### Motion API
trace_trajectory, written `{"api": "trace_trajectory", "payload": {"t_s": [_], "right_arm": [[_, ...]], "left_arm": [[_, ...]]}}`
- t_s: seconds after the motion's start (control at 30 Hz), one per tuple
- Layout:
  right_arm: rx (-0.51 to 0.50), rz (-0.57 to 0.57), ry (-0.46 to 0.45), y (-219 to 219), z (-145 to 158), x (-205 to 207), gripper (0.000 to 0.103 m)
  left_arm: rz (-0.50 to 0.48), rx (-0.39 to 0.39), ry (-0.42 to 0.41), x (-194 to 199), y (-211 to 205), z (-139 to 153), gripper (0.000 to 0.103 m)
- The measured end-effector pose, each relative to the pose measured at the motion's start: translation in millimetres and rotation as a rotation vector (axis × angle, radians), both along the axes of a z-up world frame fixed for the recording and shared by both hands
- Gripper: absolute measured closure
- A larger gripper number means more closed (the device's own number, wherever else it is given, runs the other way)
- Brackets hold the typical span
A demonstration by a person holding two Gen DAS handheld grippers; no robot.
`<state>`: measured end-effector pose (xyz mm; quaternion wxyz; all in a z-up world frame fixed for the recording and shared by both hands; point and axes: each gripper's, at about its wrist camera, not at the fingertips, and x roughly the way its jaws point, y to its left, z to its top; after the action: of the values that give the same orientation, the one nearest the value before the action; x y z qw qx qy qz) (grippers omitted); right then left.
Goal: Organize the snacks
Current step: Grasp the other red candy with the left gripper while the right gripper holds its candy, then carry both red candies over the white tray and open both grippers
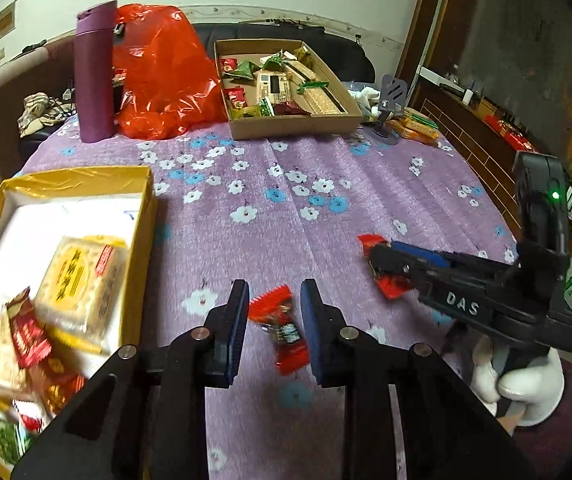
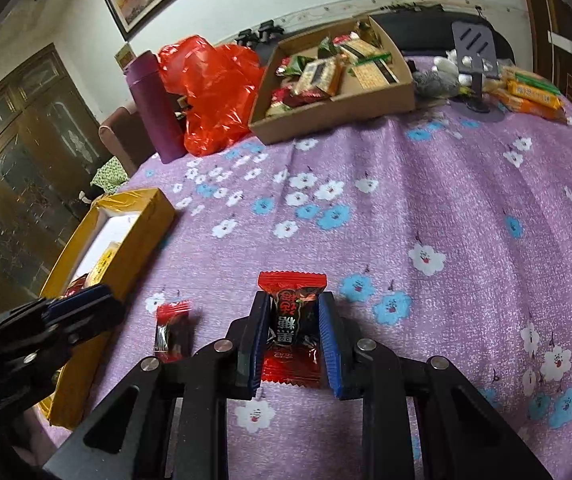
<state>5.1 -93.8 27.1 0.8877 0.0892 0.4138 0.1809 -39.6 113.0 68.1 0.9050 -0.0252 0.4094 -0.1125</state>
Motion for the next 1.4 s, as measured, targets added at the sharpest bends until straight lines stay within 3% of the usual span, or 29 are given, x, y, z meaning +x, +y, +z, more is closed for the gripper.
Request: {"api": "trace_trajectory", "payload": {"t_s": [0.17,0.3,0.37,0.47,0.5,0.53,0.57,0.6,0.87,1.07,1.23,1.4], "right_arm": [[0.007,-0.020,0.016,-3,-4,2,0.077],[0.017,-0.020,0.021,-6,-3,4,0.077],[0.019,-0.014,0.024,-5,-3,4,0.077],[0.020,-0.005,0.024,-4,-3,4,0.077],[0.022,-0.004,0.023,-4,-3,4,0.077],[0.023,-0.003,0.023,-4,-3,4,0.077],[0.024,-0.002,0.022,-5,-2,4,0.077],[0.025,-0.001,0.021,-5,-2,4,0.077],[0.027,0.008,0.004,-2,-1,1,0.077],[0.042,0.028,-0.027,4,2,-6,0.077],[0.031,0.063,-0.067,24,15,-20,0.077],[0.038,0.158,-0.071,67,33,-39,0.078]], "left_arm": [[0.004,0.003,0.067,5,6,-17,0.077],[-0.006,0.003,0.113,10,-9,-36,0.060],[-0.022,0.014,0.120,13,-20,-42,0.059],[-0.038,0.114,0.117,20,-39,-55,0.059],[-0.046,0.171,0.086,19,-46,-56,0.062],[-0.053,0.178,0.077,18,-47,-55,0.066],[-0.059,0.163,0.079,17,-47,-55,0.081],[-0.053,0.160,0.079,16,-46,-54,0.082],[0.007,0.023,0.046,-4,-15,-35,0.082],[0.087,-0.084,-0.034,-39,31,-6,0.082],[0.198,-0.116,-0.090,-69,87,9,0.081],[0.325,-0.132,-0.114,-93,145,7,0.081]]}}
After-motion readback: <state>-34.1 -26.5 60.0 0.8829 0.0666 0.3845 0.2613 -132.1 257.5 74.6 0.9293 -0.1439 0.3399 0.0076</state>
